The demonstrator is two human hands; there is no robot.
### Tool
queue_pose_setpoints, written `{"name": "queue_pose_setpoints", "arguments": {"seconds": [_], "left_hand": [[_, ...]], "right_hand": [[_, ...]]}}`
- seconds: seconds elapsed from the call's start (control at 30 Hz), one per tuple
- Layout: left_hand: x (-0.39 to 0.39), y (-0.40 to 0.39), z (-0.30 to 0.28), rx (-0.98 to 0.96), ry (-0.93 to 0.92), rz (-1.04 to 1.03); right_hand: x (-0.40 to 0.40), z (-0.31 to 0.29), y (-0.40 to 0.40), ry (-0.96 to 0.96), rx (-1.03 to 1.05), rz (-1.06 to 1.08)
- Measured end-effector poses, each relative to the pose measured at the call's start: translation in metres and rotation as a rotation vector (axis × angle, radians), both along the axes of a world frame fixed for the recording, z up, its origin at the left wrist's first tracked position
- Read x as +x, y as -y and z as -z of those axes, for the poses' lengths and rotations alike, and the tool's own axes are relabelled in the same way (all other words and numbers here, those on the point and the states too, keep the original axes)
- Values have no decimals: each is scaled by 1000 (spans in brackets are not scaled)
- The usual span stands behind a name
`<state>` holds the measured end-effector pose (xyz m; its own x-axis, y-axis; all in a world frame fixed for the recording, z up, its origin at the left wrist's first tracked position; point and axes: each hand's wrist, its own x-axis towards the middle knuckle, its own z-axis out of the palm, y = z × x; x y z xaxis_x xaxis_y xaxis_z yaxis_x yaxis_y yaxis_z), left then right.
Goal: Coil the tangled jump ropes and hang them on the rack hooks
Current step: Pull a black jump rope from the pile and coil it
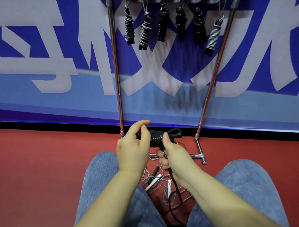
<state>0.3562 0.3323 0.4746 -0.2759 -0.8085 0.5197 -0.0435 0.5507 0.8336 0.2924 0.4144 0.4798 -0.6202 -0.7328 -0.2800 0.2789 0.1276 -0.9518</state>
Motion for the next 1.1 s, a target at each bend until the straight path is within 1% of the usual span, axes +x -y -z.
{"name": "queue_pose_setpoints", "arguments": {"seconds": [0.1,0.13,0.17,0.2,0.23,0.27,0.33,0.43,0.5,0.53,0.57,0.6,0.67,0.7,0.77,0.83,0.9,0.93,1.0,1.1], "left_hand": [[3,13,12,-418,27,-101],[3,15,16,-527,42,-118],[3,17,19,-595,69,-132],[3,19,23,-604,94,-130],[4,18,25,-542,108,-120],[5,15,25,-410,113,-95],[1,6,21,-6,119,53],[-11,9,11,592,132,408],[-12,19,-4,979,165,682],[-12,24,-12,1130,211,807],[-11,28,-20,1221,263,915],[-11,31,-26,1239,312,999],[-16,32,-33,1106,417,1058],[-21,31,-34,1024,449,1027],[-33,29,-34,893,453,901],[-43,29,-35,741,447,753],[-52,31,-37,637,437,623],[-57,32,-38,625,427,575],[-68,33,-41,649,401,503],[-85,43,-47,628,399,391]], "right_hand": [[-13,-5,3,361,-79,-94],[-19,-5,3,432,-78,-136],[-25,-5,2,447,-56,-181],[-31,-5,2,428,-17,-226],[-36,-5,2,394,31,-265],[-41,-6,2,350,73,-294],[-54,-8,3,226,131,-316],[-74,-20,2,9,176,-323],[-84,-31,1,-90,184,-386],[-86,-37,1,-128,192,-448],[-88,-44,2,-159,200,-518],[-88,-51,3,-186,211,-580],[-87,-63,6,-268,229,-627],[-87,-68,8,-332,241,-614],[-88,-76,10,-500,264,-551],[-87,-77,12,-696,297,-438],[-88,-72,17,-836,318,-290],[-88,-68,22,-857,310,-221],[-92,-63,34,-825,277,-113],[-101,-68,54,-767,321,-55]]}}
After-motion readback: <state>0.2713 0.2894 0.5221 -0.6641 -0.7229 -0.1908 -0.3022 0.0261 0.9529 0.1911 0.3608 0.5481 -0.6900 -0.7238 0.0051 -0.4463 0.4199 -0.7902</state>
